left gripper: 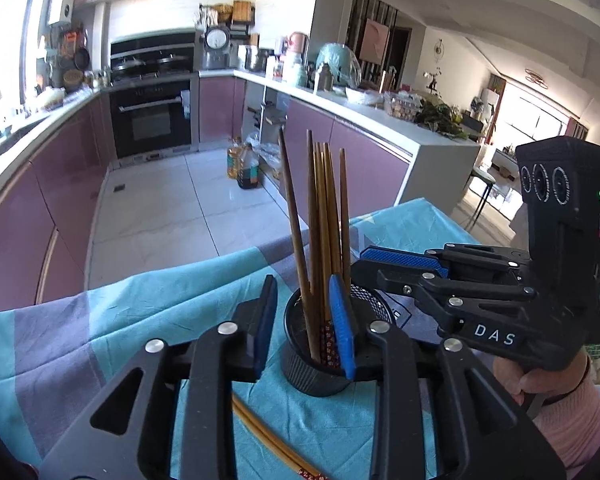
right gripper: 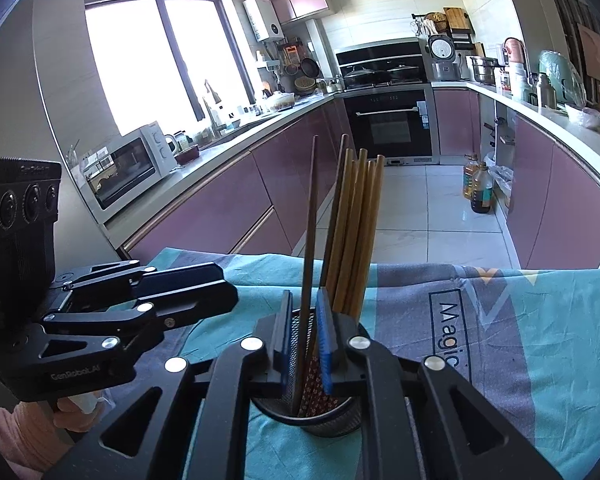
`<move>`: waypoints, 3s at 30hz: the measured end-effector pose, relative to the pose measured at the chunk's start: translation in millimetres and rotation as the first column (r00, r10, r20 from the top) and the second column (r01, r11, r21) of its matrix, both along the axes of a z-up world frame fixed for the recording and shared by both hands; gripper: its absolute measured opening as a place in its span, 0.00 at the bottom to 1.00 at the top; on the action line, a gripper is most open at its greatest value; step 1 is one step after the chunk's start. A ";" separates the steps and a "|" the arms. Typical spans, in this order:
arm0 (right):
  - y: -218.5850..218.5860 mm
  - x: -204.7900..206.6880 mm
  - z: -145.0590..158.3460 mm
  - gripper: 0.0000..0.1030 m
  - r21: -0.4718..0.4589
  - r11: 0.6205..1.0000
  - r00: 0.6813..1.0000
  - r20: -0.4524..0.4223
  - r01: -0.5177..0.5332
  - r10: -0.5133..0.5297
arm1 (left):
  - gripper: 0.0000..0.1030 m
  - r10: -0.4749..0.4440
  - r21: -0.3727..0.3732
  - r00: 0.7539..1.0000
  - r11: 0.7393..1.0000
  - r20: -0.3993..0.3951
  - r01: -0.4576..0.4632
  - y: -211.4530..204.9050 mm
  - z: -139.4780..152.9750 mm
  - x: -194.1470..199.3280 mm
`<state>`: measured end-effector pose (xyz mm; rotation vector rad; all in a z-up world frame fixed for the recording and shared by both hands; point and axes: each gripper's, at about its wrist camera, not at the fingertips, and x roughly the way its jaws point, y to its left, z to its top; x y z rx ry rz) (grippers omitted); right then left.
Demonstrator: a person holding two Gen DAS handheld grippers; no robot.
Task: Organize utensils
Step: 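Open both tools to release the chopsticks into the holder, then move both open tools back toward the last two chopsticks on the cloth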
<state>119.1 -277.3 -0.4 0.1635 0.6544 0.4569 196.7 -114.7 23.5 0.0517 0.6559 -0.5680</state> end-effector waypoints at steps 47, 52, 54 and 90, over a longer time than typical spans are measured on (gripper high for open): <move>85.4 -74.4 -100.6 0.43 -0.151 0.972 0.969 -0.200 -0.179 0.147 | 0.85 0.307 0.103 0.951 0.948 -0.050 -0.300 77.8 -109.3 -85.0; 89.9 -74.0 -104.1 0.43 -0.164 0.971 0.969 -0.204 -0.177 0.142 | 0.83 0.306 0.107 0.950 0.949 -0.060 -0.298 78.8 -112.8 -85.7; 89.4 -73.5 -104.3 0.43 -0.170 0.970 0.969 -0.205 -0.174 0.138 | 0.83 0.306 0.108 0.950 0.948 -0.062 -0.299 78.6 -113.9 -84.9; 69.6 -65.5 -105.7 0.42 -0.176 0.975 0.971 -0.220 -0.136 0.096 | 0.55 0.177 0.213 0.962 0.968 -0.207 -0.133 21.7 -155.7 -47.5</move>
